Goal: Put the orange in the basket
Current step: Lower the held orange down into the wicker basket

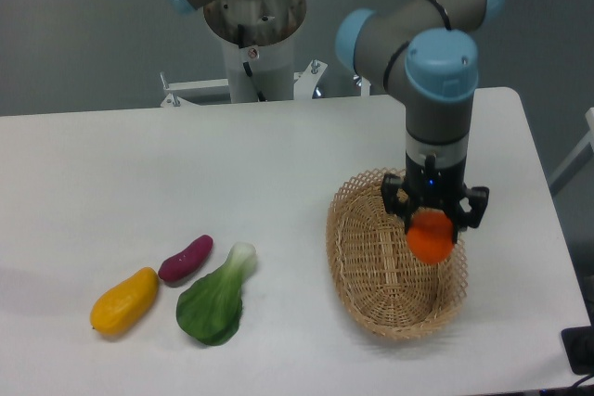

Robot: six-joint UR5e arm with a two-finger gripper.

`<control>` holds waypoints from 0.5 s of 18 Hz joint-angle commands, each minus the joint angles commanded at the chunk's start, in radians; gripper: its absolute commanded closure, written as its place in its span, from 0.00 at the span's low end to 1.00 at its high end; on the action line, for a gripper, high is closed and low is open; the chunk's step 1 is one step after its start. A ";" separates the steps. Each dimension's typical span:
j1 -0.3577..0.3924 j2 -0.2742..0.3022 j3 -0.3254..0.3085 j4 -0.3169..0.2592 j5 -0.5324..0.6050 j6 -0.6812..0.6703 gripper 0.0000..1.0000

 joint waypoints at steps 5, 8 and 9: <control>-0.015 -0.077 0.000 0.022 0.006 -0.006 0.52; -0.047 -0.107 0.002 0.025 0.006 -0.011 0.52; -0.052 -0.115 0.000 0.035 0.006 -0.021 0.52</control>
